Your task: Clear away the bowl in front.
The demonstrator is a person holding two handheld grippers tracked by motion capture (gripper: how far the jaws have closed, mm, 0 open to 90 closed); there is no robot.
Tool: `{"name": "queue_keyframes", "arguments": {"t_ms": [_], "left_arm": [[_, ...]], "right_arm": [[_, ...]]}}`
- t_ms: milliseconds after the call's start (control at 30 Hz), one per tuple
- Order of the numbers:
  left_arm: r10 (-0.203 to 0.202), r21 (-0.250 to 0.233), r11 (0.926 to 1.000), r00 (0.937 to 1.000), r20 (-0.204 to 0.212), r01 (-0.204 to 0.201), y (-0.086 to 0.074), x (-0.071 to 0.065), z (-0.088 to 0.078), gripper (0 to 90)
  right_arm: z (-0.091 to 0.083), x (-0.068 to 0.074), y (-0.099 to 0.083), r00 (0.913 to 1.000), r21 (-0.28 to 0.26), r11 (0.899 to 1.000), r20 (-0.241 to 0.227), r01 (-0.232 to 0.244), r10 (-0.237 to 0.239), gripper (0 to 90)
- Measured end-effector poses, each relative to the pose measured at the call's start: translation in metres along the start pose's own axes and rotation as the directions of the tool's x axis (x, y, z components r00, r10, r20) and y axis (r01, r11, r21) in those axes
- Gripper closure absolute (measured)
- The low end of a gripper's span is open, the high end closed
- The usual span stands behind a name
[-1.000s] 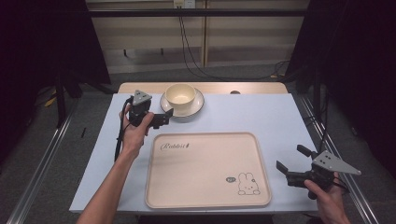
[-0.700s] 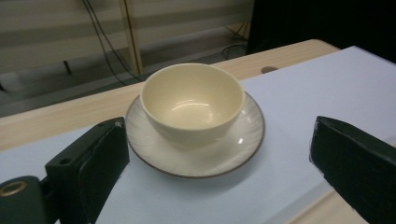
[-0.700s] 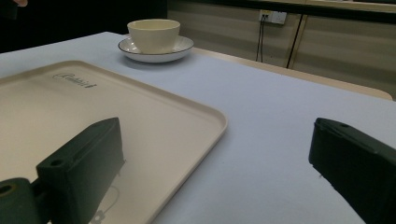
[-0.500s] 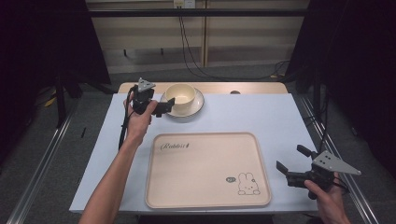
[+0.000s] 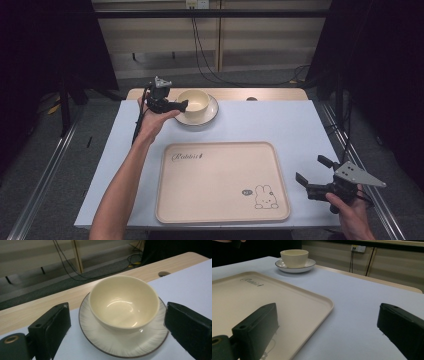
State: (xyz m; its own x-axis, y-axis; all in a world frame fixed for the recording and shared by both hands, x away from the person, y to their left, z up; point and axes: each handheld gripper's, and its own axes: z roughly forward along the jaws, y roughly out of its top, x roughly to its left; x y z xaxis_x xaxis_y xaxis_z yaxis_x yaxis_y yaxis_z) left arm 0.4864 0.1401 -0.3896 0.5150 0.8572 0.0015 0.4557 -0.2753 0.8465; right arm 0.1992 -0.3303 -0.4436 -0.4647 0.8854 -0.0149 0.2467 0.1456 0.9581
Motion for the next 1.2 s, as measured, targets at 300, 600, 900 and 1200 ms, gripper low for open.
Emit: {"name": "queue_keyframes", "arguments": {"t_ms": [300,600,900,1200], "left_arm": [[-0.002,0.027,0.9996,0.9999,-0.010,0.002,0.001,0.003,0.023,9.9],[-0.040,0.067,0.9968,0.9975,-0.059,0.044,0.001,0.004,0.048,13.4],[-0.039,0.151,0.9873,0.9976,-0.057,0.048,-0.004,0.007,0.067,15.7],[-0.117,0.257,0.9574,0.9906,-0.072,0.131,-0.009,0.008,0.083,25.3]], "right_arm": [[0.000,0.000,0.000,1.0000,0.003,1.000,-0.006,0.002,-0.002,3.2],[0.000,-0.001,-0.001,1.0000,0.004,1.000,0.000,-0.007,0.007,2.6],[0.000,-0.001,-0.001,1.0000,0.004,1.000,-0.005,0.000,0.000,2.7],[-0.001,-0.001,0.000,0.9997,0.008,1.000,-0.024,0.002,-0.001,3.0]]}}
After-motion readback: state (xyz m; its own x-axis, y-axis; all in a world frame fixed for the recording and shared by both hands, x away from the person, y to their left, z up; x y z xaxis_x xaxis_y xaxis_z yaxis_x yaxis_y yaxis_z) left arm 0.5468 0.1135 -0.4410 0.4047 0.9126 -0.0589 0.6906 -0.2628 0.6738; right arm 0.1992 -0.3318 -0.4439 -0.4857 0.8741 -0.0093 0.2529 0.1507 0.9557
